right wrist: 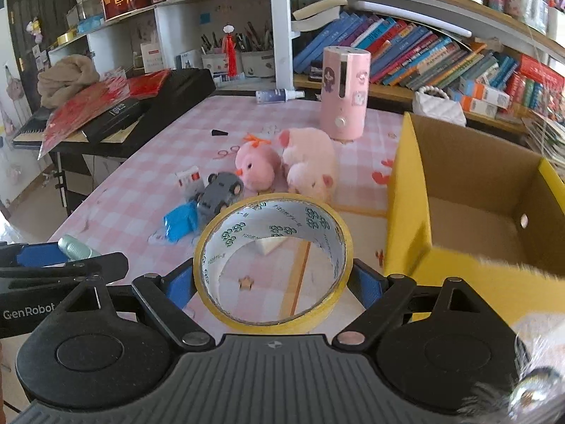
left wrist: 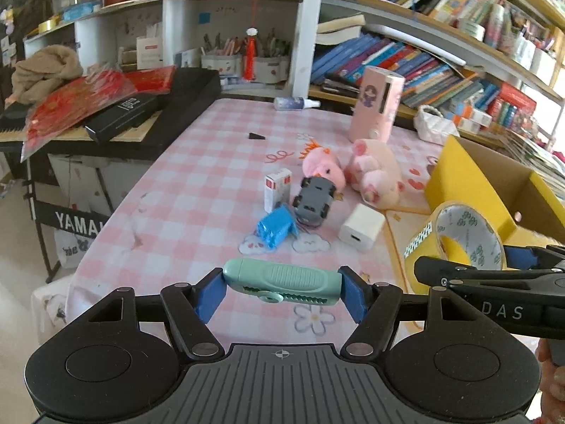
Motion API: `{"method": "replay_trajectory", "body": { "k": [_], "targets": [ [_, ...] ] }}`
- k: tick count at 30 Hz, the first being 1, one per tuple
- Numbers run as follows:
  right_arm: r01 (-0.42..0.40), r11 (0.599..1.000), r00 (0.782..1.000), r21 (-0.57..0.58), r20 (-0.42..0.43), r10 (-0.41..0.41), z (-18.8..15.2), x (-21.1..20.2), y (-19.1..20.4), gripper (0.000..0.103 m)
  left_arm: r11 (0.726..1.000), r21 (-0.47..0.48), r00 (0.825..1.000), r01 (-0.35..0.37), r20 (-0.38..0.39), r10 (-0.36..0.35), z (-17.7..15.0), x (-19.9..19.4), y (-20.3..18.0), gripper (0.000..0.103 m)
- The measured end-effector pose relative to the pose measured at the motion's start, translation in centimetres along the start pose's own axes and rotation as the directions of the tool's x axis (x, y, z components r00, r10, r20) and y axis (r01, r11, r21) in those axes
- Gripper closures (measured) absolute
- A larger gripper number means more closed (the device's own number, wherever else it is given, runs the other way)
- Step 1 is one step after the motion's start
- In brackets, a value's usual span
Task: Organize objects
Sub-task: 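Carry the tape roll with the right tool toward the cardboard box while the left tool holds the mint-green object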
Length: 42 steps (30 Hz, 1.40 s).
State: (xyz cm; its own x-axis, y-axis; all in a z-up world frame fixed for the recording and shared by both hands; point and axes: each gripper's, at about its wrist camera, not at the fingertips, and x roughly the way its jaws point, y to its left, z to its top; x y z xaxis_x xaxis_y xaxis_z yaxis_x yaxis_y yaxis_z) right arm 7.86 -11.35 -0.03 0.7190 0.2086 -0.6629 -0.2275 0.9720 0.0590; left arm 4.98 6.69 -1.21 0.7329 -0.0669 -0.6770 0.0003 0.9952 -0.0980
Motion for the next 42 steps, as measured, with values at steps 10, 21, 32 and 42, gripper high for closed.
{"method": "replay_trajectory", "body": {
  "k": [10, 21, 32, 42],
  "targets": [
    [0.066, 0.994, 0.998, 0.09, -0.013, -0.065, -3.5, -4.0, -0.9, 0.016, 0.994, 0.07, 0.997, 0.079, -0.007, -0.079, -2.3, -2.3, -1.8, 0.034],
    [0.157, 0.969, 0.988, 0.192, -0.03, -0.154, -7.5, -7.8, -3.0, 0.016, 0.971, 0.164, 0.985, 0.174, -0.029, -0.172, -4.2, -3.8, -5.0, 0.034],
    [0.268, 0.905, 0.963, 0.33, -0.061, -0.263, -11.2, -11.5, -5.8, 0.016, 0.923, 0.269, 0.961, 0.275, -0.057, -0.269, -5.2, -4.5, -8.7, 0.034],
    [0.354, 0.84, 0.933, 0.412, -0.086, -0.351, -12.9, -14.0, -8.2, 0.016, 0.866, 0.348, 0.932, 0.359, -0.087, -0.352, -5.6, -4.6, -12.2, 0.034]
  ]
}}
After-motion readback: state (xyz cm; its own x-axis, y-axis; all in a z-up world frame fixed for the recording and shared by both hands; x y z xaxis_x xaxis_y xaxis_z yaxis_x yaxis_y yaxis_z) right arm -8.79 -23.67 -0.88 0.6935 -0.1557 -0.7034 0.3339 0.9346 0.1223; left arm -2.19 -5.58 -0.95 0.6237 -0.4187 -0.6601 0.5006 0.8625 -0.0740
